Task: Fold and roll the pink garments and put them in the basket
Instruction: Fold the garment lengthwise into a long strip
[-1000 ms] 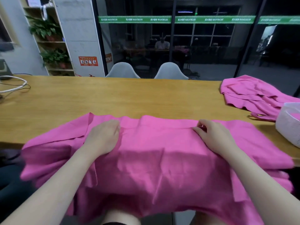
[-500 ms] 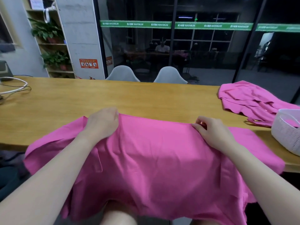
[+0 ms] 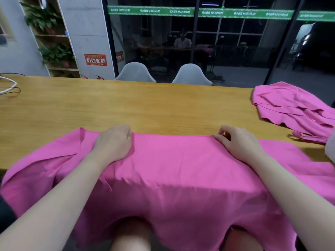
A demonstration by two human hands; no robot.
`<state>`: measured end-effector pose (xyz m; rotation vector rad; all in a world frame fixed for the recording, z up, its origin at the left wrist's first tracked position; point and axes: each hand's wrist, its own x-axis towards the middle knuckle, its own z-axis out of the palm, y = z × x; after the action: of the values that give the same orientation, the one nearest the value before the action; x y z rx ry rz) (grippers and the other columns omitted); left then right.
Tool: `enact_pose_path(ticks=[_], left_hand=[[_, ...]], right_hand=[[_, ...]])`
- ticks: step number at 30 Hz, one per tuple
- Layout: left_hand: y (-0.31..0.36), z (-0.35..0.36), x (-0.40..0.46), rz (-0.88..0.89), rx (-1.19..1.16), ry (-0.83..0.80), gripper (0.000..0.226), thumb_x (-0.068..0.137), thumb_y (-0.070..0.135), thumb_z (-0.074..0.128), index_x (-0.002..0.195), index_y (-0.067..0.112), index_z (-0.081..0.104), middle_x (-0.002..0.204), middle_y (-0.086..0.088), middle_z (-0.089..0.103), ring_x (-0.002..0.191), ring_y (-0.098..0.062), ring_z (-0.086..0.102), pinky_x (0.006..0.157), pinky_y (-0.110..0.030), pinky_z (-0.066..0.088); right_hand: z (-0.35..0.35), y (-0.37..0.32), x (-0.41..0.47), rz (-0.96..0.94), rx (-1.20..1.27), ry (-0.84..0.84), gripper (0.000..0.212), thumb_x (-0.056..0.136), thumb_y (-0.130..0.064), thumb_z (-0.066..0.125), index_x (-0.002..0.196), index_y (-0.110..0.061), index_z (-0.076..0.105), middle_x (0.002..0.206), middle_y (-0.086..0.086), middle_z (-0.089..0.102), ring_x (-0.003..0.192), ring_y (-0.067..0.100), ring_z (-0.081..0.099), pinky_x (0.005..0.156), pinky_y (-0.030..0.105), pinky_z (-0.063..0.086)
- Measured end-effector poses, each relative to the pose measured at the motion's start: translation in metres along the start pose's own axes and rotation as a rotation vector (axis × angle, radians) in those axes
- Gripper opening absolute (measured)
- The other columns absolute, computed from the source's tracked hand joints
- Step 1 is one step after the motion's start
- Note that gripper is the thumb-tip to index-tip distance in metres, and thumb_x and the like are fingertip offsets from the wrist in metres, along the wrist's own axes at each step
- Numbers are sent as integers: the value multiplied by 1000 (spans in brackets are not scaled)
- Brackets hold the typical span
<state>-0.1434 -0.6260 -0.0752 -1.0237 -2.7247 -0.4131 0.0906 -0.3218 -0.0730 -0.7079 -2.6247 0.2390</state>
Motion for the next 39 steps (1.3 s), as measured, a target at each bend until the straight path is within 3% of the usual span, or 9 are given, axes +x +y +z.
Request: enact_pose_path(ticks=[6,11,14,17,20,25,31,36,39], left_hand=[[-6,3,5,47,-11,37,19,103,27,38,86,23,43,95,-3,59,92,-32,58,76,-44,47],[-1,3,6,47,52,0,28,102,47,46,92,20,44,95,-6,58,90,-31,55,79,-43,45],[31,5,7,121,202,103,20,98,34,52,103,16,56,104,-14,62,103,-37,59,88,-47,47],[96,16,0,209,-26,21,21,97,38,54,107,19,57,111,-10,57,111,-33,53,96,-45,42],[146,35,-1,276,-129,5,17,99,36,52,109,22,54,114,-4,53,113,-28,47,95,-42,36],[150,43,2,382,-178,-60,24,104,39,46,125,32,55,131,8,55,125,-20,45,98,-39,32],[150,28,-16,476,-174,-279,43,110,40,31,152,46,38,167,10,23,154,-13,17,122,-37,14],[149,18,-40,525,-56,-401,53,107,54,20,159,48,13,170,10,0,156,-9,-4,127,-36,-2],[148,15,-49,518,-9,-436,64,100,69,17,159,48,6,170,8,-7,156,-10,-9,127,-38,-4]], right_hand=[[4,2,3,-4,6,3,20,95,-48,63,87,-32,55,83,-4,65,88,32,63,69,39,45],[5,4,4,9,10,32,23,93,-52,63,86,-30,60,88,-3,71,88,30,64,71,39,49],[7,5,4,17,14,42,25,92,-54,63,83,-31,57,88,-4,71,87,29,64,69,37,46],[6,4,4,22,26,51,27,91,-53,65,81,-29,59,87,-5,70,88,28,64,67,36,43],[5,1,3,35,38,66,28,90,-52,67,82,-26,61,88,-5,71,89,27,64,66,35,39],[2,-3,-8,45,50,94,27,89,-49,67,86,-22,62,90,0,71,89,28,64,70,38,48],[-4,-8,-36,14,25,173,21,86,-41,67,84,-22,59,86,-2,69,85,28,64,65,38,48],[-17,-12,-80,31,-56,210,15,87,-30,66,92,-18,59,92,0,65,88,29,61,63,37,41],[-25,-10,-121,75,-138,292,12,81,-19,67,90,-14,59,85,4,57,80,35,59,60,39,44]])
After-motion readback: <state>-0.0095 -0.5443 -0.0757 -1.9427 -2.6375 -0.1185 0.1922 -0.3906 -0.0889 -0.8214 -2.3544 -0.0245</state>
